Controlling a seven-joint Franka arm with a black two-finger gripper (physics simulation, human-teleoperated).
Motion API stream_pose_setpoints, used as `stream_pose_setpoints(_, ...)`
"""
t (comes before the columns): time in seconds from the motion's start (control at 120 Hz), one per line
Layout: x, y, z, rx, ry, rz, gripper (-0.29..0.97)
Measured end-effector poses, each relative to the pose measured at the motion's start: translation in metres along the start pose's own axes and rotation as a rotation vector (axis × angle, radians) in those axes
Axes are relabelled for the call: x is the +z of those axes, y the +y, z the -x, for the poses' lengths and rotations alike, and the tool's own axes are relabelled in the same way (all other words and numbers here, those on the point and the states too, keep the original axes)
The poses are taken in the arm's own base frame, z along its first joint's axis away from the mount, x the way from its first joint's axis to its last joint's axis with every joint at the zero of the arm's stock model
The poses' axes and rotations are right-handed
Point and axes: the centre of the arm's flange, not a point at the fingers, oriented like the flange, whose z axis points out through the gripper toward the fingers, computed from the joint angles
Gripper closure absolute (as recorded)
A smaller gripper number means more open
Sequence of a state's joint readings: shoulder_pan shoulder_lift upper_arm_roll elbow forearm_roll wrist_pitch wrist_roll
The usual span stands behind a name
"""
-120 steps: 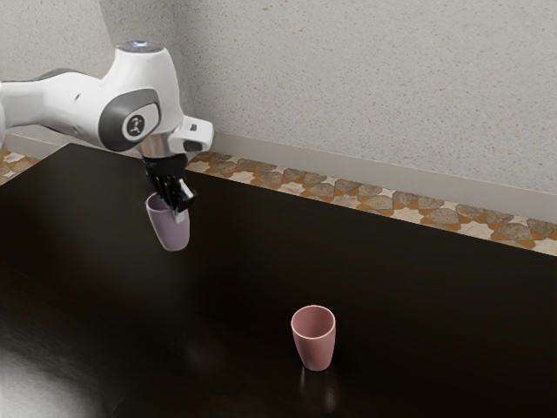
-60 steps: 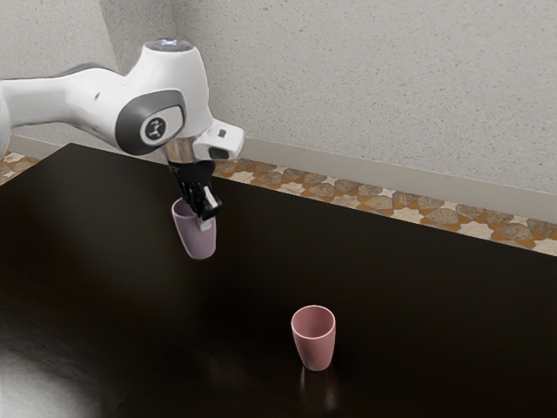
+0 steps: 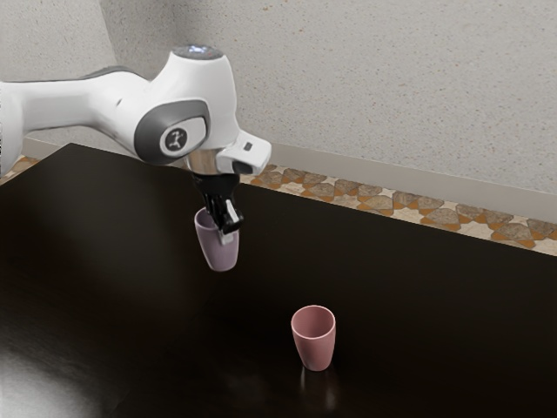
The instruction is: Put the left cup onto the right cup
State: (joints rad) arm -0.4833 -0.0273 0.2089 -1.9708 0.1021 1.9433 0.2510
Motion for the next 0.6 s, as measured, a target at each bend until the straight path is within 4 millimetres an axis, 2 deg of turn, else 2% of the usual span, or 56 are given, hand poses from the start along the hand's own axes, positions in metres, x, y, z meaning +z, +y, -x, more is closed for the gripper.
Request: stream_pose_setpoints(0.6, -0.004, 0.07, -0.023, 0.134, 0.009, -0.002, 0.77)
